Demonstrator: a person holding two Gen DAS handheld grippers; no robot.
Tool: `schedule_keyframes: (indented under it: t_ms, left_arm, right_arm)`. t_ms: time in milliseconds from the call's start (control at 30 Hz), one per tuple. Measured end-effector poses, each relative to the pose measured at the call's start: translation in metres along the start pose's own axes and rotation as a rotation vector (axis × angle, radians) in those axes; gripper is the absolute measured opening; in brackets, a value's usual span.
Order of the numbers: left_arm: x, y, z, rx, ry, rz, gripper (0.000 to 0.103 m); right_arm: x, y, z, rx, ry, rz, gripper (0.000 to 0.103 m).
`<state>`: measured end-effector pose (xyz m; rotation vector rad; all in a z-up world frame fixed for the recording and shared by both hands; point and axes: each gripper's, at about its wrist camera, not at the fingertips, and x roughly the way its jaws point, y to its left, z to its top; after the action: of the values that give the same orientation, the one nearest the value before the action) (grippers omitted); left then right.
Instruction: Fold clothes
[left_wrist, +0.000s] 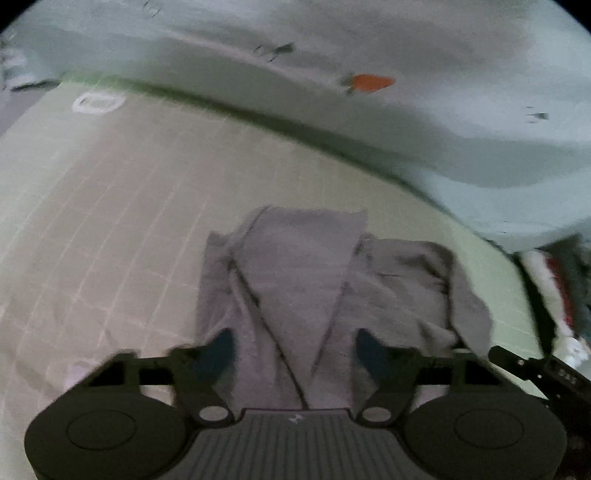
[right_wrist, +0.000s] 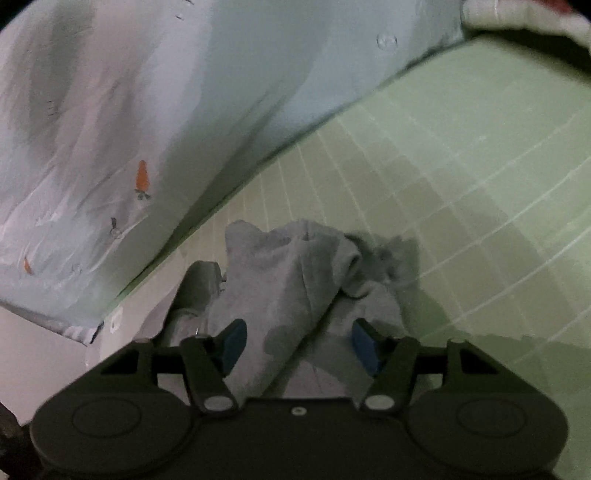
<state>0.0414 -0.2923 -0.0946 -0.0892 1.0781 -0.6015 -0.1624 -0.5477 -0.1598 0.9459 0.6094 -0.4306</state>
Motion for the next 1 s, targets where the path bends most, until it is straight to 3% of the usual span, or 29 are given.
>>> schedule_keyframes:
  t_ms: [67,100,133,200,300,367,433,467,500,533,567,633,733,933,1000]
  left_arm:
    - [0.011,0.006,0.005,-0.059,0.042,0.012,0.012]
    - [0.013,0.009,0.007,-0.084,0.049,0.001,0.006]
    - [0.016,0.012,0.010,-0.109,0.056,-0.011,0.005]
    - [0.012,0.016,0.019,-0.140,0.036,-0.059,0.004]
    - [0.000,0.018,0.039,-0.186,-0.047,-0.123,0.004]
    - [-0.009,0.023,0.055,-0.237,-0.153,-0.180,0.006]
    - [-0.014,0.029,0.070,-0.306,-0.247,-0.170,0.017]
    - [-0.016,0.030,0.075,-0.318,-0.278,-0.131,0.031]
    - [-0.019,0.028,0.080,-0.309,-0.302,-0.070,0.041]
    - [-0.021,0.027,0.084,-0.278,-0.314,-0.005,0.059]
    - [-0.023,0.026,0.083,-0.238,-0.316,0.023,0.066]
    - [-0.024,0.026,0.078,-0.166,-0.307,0.050,0.068]
    - [-0.016,0.027,0.060,-0.081,-0.215,0.066,0.072]
    - [0.011,0.012,0.007,0.125,-0.058,0.144,0.073]
    - [0.017,0.014,-0.004,0.126,-0.030,0.124,0.073]
  right_arm:
    - [0.010,0.000,0.005,0.018,0.027,0.010,0.047]
    - [0.013,0.000,0.009,0.027,0.035,0.021,0.028]
    - [0.017,0.000,0.012,0.036,0.044,0.031,0.016]
    - [0.017,-0.003,0.023,0.085,0.030,0.087,0.007]
    - [0.014,-0.012,0.044,0.205,-0.026,0.185,0.006]
    - [0.013,-0.020,0.057,0.293,-0.072,0.231,0.006]
    - [0.012,-0.025,0.066,0.337,-0.106,0.228,0.010]
    - [0.012,-0.028,0.070,0.359,-0.122,0.226,0.015]
    - [0.011,-0.028,0.072,0.358,-0.142,0.202,0.030]
    - [0.007,-0.026,0.071,0.327,-0.167,0.156,0.052]
    - [0.003,-0.023,0.068,0.291,-0.189,0.120,0.059]
    - [-0.001,-0.018,0.061,0.202,-0.190,0.063,0.064]
    - [0.001,-0.012,0.047,0.096,-0.145,-0.029,0.075]
    - [0.009,-0.005,0.020,-0.048,-0.052,-0.144,0.080]
    - [0.010,-0.007,0.012,-0.069,-0.027,-0.149,0.080]
